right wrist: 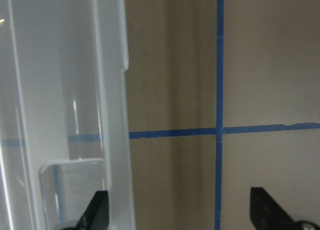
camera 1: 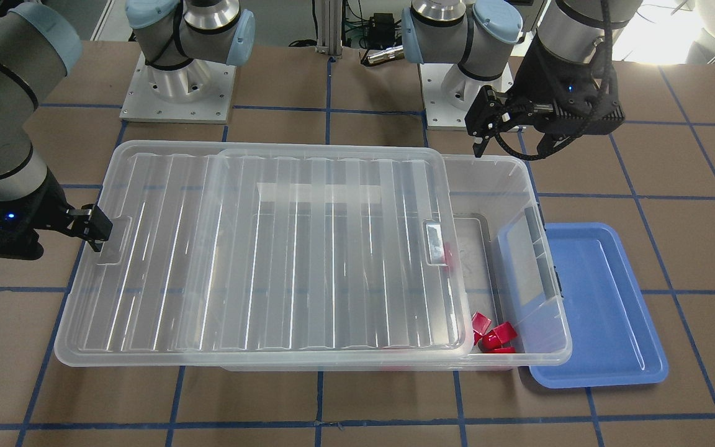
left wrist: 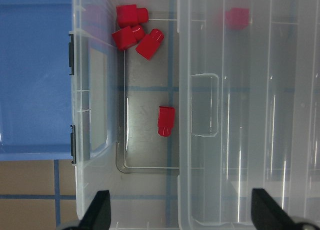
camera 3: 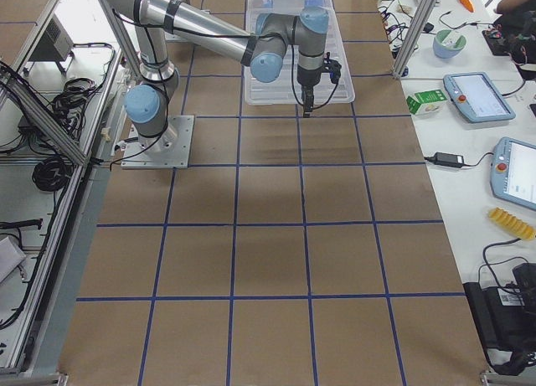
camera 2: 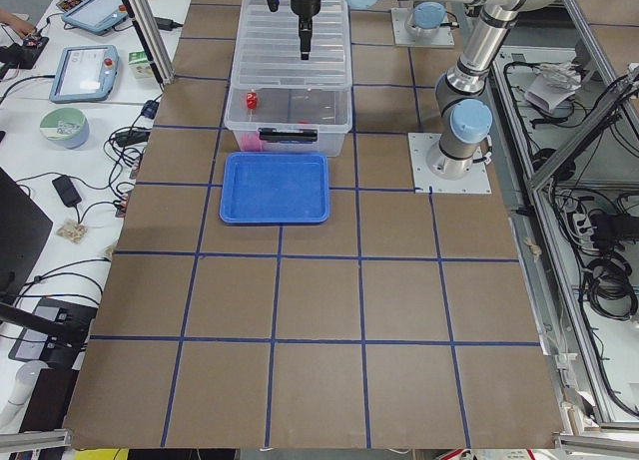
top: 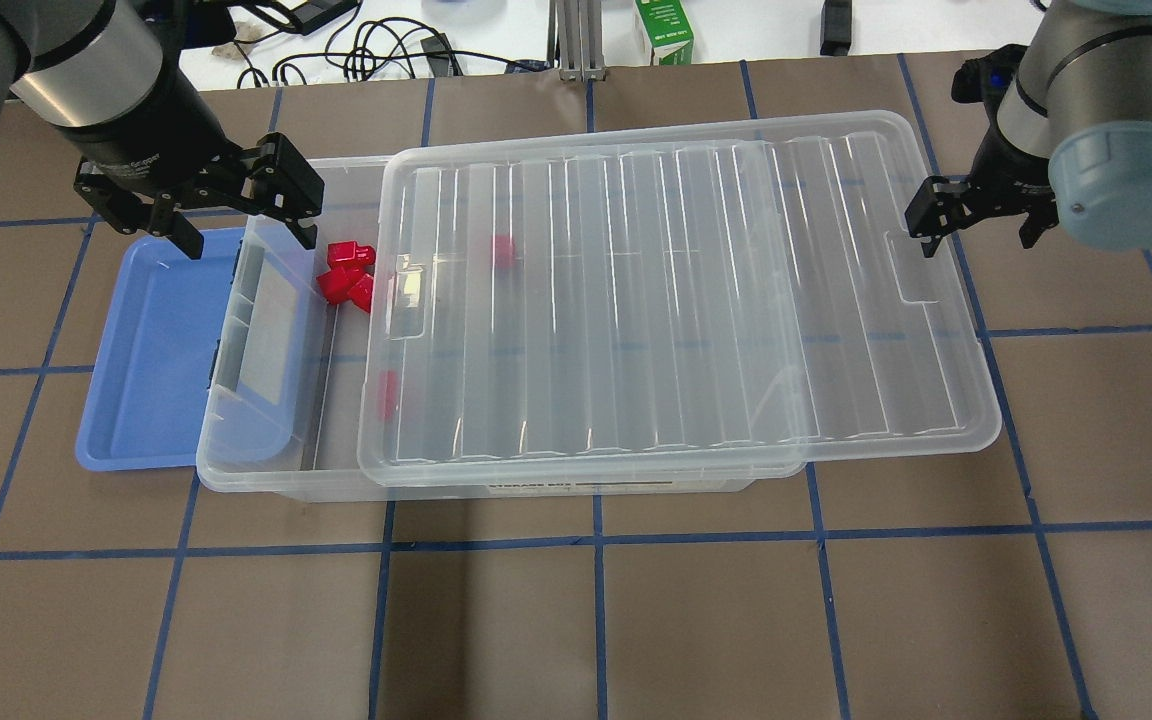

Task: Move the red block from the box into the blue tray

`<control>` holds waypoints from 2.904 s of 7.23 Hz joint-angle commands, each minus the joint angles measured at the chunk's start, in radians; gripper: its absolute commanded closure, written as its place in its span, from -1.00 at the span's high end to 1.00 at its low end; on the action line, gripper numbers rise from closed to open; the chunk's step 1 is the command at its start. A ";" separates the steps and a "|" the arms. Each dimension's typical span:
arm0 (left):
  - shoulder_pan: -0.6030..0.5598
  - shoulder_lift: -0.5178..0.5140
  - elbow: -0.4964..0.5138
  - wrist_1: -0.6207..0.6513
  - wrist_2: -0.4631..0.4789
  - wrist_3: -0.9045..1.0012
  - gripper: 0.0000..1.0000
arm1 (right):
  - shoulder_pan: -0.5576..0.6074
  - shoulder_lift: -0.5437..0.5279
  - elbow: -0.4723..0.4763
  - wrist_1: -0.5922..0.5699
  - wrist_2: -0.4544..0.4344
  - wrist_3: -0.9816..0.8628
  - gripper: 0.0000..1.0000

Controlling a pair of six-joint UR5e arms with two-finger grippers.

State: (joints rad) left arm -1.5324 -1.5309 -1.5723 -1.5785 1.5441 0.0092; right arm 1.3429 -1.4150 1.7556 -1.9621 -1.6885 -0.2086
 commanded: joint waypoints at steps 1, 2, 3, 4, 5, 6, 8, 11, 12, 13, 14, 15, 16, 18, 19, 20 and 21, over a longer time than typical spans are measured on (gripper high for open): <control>0.000 0.000 0.000 0.000 -0.001 0.000 1.00 | -0.068 0.001 0.004 0.000 0.003 -0.066 1.00; 0.000 0.000 0.000 0.000 -0.001 0.000 1.00 | -0.089 0.001 0.004 0.002 0.007 -0.069 1.00; 0.000 0.000 0.002 0.000 0.001 0.000 1.00 | -0.100 0.001 0.004 0.002 0.009 -0.074 1.00; 0.000 0.000 0.002 0.000 0.001 0.000 1.00 | -0.102 0.001 0.004 0.002 0.007 -0.075 1.00; 0.000 0.000 0.002 0.000 0.001 0.000 1.00 | -0.102 -0.001 0.004 0.002 0.009 -0.072 1.00; 0.000 0.000 0.002 0.000 0.001 0.000 1.00 | -0.100 -0.008 -0.004 0.003 0.013 -0.068 1.00; 0.000 0.000 0.002 0.000 0.001 0.003 1.00 | -0.081 -0.065 -0.087 0.065 0.114 -0.060 1.00; 0.021 -0.032 -0.067 0.020 -0.002 0.119 1.00 | 0.039 -0.163 -0.244 0.360 0.122 0.050 1.00; 0.021 -0.069 -0.137 0.134 -0.001 0.133 1.00 | 0.129 -0.170 -0.243 0.361 0.119 0.122 1.00; 0.031 -0.075 -0.237 0.261 -0.005 0.138 1.00 | 0.201 -0.167 -0.240 0.358 0.121 0.226 1.00; 0.055 -0.083 -0.317 0.382 -0.010 0.152 1.00 | 0.238 -0.163 -0.235 0.356 0.119 0.308 1.00; 0.066 -0.093 -0.354 0.402 -0.013 0.150 1.00 | 0.240 -0.159 -0.226 0.350 0.118 0.305 1.00; 0.060 -0.103 -0.389 0.402 -0.013 0.135 1.00 | 0.240 -0.163 -0.209 0.347 0.116 0.296 1.00; 0.058 -0.104 -0.409 0.403 -0.013 0.102 1.00 | 0.240 -0.165 -0.206 0.345 0.116 0.293 1.00; 0.058 -0.124 -0.428 0.443 -0.015 0.095 1.00 | 0.240 -0.162 -0.206 0.347 0.116 0.291 1.00; 0.055 -0.153 -0.452 0.513 -0.018 0.036 1.00 | 0.240 -0.160 -0.206 0.345 0.116 0.291 1.00; 0.025 -0.166 -0.451 0.531 -0.015 -0.001 1.00 | 0.240 -0.160 -0.206 0.347 0.115 0.290 1.00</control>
State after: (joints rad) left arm -1.4839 -1.6756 -2.0139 -1.0875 1.5282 0.0562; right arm 1.5830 -1.5763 1.5492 -1.6161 -1.5727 0.0827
